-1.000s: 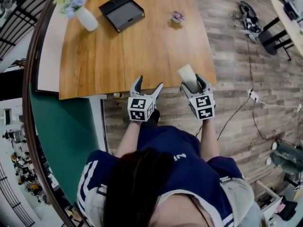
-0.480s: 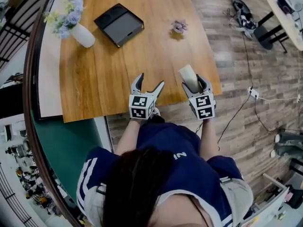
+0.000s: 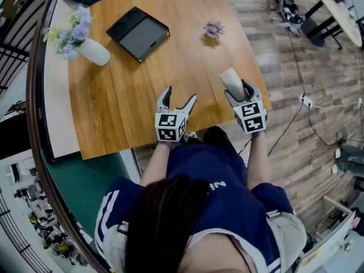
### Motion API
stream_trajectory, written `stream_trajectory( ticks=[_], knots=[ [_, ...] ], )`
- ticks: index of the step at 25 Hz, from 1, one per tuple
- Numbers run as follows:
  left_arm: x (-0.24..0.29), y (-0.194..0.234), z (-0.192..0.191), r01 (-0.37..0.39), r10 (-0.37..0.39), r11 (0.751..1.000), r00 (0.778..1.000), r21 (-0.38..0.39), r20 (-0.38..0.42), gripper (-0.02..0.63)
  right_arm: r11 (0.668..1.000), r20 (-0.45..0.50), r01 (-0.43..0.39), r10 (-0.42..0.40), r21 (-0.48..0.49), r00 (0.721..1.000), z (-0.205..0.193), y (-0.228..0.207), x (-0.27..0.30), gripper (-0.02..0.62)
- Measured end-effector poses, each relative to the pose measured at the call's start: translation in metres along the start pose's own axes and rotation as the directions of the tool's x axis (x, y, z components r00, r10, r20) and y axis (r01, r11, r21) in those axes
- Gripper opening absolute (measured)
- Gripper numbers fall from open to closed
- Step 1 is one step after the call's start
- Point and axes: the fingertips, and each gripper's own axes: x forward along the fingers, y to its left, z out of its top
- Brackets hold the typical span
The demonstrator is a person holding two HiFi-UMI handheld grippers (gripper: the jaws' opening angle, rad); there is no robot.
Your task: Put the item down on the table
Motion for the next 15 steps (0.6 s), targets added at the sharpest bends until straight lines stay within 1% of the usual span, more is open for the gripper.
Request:
stream_trajectory(
  ticks=[5, 9, 12, 15],
  knots=[
    [0.008, 0.001, 0.0, -0.012, 0.012, 1.0, 1.0, -0.003, -0.016, 0.399, 0.997, -0.044, -0.043, 0.04, -0.065, 0.998, 0.015, -0.034, 0.021, 0.311],
    [0.017, 0.002, 0.006, -0.037, 0.036, 0.999, 0.999, -0.011, -0.024, 0.399, 0.996, -0.065, -0.068, 0.064, -0.06, 0.996, 0.025, -0.058, 0.036, 0.311],
    [0.025, 0.005, 0.016, -0.054, 0.054, 0.998, 0.998, -0.016, -0.01, 0.398, 0.991, -0.088, -0.117, 0.111, -0.065, 0.99, 0.025, -0.066, 0.052, 0.311],
    [0.03, 0.009, 0.023, -0.082, 0.082, 0.996, 0.997, -0.027, -0.002, 0.397, 0.977, -0.139, -0.179, 0.163, -0.113, 0.977, 0.019, -0.072, 0.069, 0.311]
  ],
)
